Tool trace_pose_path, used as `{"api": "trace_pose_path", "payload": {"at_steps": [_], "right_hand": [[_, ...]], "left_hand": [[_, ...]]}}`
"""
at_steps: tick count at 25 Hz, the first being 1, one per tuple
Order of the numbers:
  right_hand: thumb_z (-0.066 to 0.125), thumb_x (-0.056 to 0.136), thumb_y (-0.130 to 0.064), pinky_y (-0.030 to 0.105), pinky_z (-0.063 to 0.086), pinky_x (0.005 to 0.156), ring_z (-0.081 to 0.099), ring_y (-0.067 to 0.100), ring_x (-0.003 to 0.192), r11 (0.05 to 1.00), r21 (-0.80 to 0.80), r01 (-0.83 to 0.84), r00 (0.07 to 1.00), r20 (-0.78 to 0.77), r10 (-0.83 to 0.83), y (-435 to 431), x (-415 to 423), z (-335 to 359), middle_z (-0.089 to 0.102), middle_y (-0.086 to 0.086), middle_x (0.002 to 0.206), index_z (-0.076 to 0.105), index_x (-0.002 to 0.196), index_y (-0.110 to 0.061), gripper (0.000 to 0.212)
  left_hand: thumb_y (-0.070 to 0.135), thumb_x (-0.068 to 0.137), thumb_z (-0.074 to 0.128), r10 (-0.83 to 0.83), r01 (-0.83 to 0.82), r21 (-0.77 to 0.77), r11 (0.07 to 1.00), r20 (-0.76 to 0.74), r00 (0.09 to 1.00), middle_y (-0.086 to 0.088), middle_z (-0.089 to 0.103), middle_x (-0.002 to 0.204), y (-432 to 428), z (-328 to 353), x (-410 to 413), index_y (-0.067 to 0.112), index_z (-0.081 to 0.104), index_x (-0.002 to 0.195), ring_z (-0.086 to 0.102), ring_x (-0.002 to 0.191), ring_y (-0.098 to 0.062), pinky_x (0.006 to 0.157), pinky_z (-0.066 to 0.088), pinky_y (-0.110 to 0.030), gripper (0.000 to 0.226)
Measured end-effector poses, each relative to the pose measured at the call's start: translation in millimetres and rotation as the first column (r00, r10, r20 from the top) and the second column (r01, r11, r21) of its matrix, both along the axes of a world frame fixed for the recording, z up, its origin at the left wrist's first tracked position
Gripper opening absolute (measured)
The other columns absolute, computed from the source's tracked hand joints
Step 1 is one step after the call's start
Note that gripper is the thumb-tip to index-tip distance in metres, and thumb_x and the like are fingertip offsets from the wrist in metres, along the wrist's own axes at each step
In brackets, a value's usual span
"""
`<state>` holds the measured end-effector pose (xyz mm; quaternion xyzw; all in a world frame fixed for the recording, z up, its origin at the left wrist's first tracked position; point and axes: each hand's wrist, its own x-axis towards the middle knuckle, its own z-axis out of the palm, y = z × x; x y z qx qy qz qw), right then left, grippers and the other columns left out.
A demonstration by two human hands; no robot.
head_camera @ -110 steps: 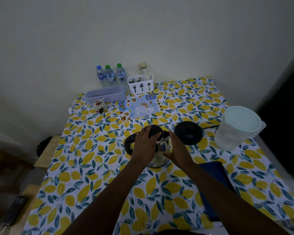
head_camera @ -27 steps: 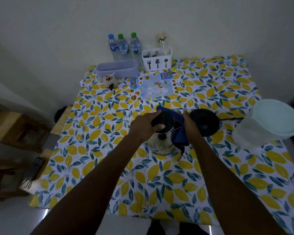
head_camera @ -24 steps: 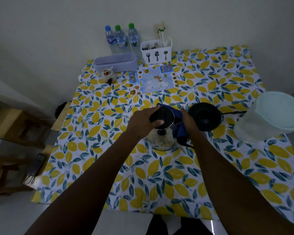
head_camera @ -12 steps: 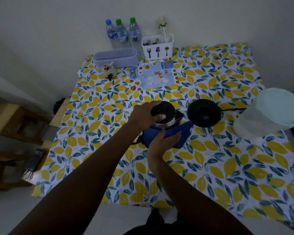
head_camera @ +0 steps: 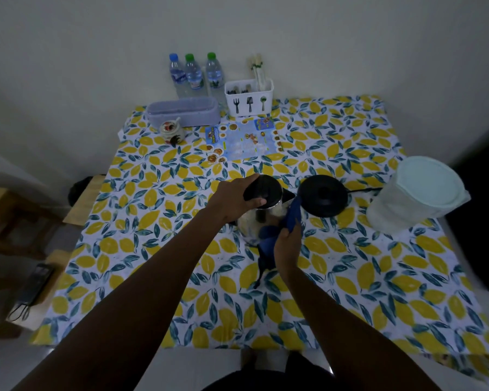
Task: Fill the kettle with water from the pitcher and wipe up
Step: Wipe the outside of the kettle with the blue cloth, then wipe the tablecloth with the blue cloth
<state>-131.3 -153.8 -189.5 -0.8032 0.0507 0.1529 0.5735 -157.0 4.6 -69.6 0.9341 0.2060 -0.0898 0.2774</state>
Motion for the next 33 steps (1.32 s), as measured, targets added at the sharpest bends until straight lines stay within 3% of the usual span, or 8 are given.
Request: {"api": "trace_pose_path", "payload": {"at_steps": [4,7,15,20,25,28,30,33], "right_hand": [[0.038,0.096,-0.004,0.039,0.038,0.055,0.049,0.022,0.060,0.996,-0.041,-0.083,0.990,0.112,0.087,-28.2,4.0,-4.5,0.053,0.010,0.081,0.047,0.131,-0.003,0.036],[0.041,0.097,-0.005,0.032,0.036,0.053,0.049,0.020,0.064,0.983,-0.144,-0.118,0.971,0.193,0.145,-46.0,13.7,-4.5,0.056,0.009,0.094,0.046,0.133,-0.005,0.037],[0.049,0.094,-0.009,0.038,0.035,0.048,0.045,0.024,0.055,0.896,-0.428,-0.113,0.882,0.372,0.289,-63.8,42.7,-6.6,0.059,0.015,0.081,0.049,0.134,-0.010,0.040],[0.048,0.093,-0.016,0.051,0.052,0.075,0.057,0.041,0.100,0.790,-0.568,-0.230,0.872,0.241,0.426,-51.1,51.9,-16.3,0.060,0.018,0.121,0.046,0.136,-0.012,0.043],[0.049,0.098,-0.027,0.054,0.047,0.094,0.037,0.042,0.133,0.644,-0.711,-0.282,0.875,0.086,0.477,-38.1,44.6,-25.6,0.041,0.014,0.150,0.028,0.149,-0.011,0.058],[0.041,0.098,-0.041,0.057,0.030,0.110,0.010,0.040,0.147,0.408,-0.819,-0.403,0.774,-0.067,0.629,-36.2,43.7,-38.3,0.006,0.007,0.164,0.005,0.154,-0.018,0.071],[0.038,0.095,-0.054,0.062,0.012,0.116,-0.008,0.037,0.149,0.256,-0.871,-0.419,0.680,-0.115,0.724,-37.8,46.3,-45.4,-0.009,0.005,0.164,-0.002,0.154,-0.024,0.077],[0.029,0.093,-0.066,0.064,0.005,0.115,-0.014,0.036,0.148,0.203,-0.858,-0.471,0.617,-0.156,0.772,-34.3,54.6,-51.2,-0.012,0.003,0.164,-0.004,0.153,-0.034,0.075]], "left_hand": [[0.029,0.081,0.075,0.017,-0.018,0.009,1.000,0.046,0.999,-0.016,0.057,0.127,26.5,-11.4,-22.0,0.009,0.048,0.131,0.054,0.117,-0.036,0.091,0.044,-0.039,0.060],[0.019,0.089,0.063,0.098,-0.100,0.012,0.995,0.111,0.989,-0.012,0.062,0.106,38.1,-22.6,-35.8,0.013,0.056,0.112,0.059,0.099,-0.032,0.074,0.036,-0.031,0.025],[0.016,0.093,0.057,0.300,-0.307,-0.031,0.951,0.324,0.897,-0.011,0.063,0.103,30.7,-32.7,-34.0,0.013,0.056,0.114,0.059,0.091,-0.029,0.074,0.042,-0.034,0.021],[0.018,0.093,0.054,0.425,-0.415,-0.110,0.903,0.367,0.828,-0.007,0.062,0.098,31.4,-26.4,-16.1,0.017,0.055,0.108,0.059,0.086,-0.027,0.071,0.044,-0.035,0.015],[0.019,0.094,0.056,0.458,-0.457,-0.102,0.883,0.392,0.798,-0.008,0.063,0.098,36.6,-37.4,-11.9,0.016,0.055,0.110,0.060,0.088,-0.028,0.069,0.038,-0.032,0.017],[0.021,0.093,0.058,0.469,-0.473,-0.096,0.876,0.402,0.786,-0.006,0.063,0.107,38.6,-54.5,-17.5,0.019,0.050,0.118,0.063,0.093,-0.029,0.069,0.042,-0.033,0.027],[0.022,0.092,0.061,0.553,-0.528,-0.169,0.832,0.297,0.778,-0.010,0.056,0.133,31.0,-75.4,-29.9,0.016,0.034,0.140,0.059,0.114,-0.032,0.082,0.051,-0.042,0.055],[0.030,0.093,0.060,0.485,-0.481,-0.130,0.867,-0.004,0.875,-0.014,0.024,0.159,15.3,-119.6,-61.1,0.009,0.012,0.152,0.030,0.143,-0.030,0.112,0.035,-0.042,0.079]]}}
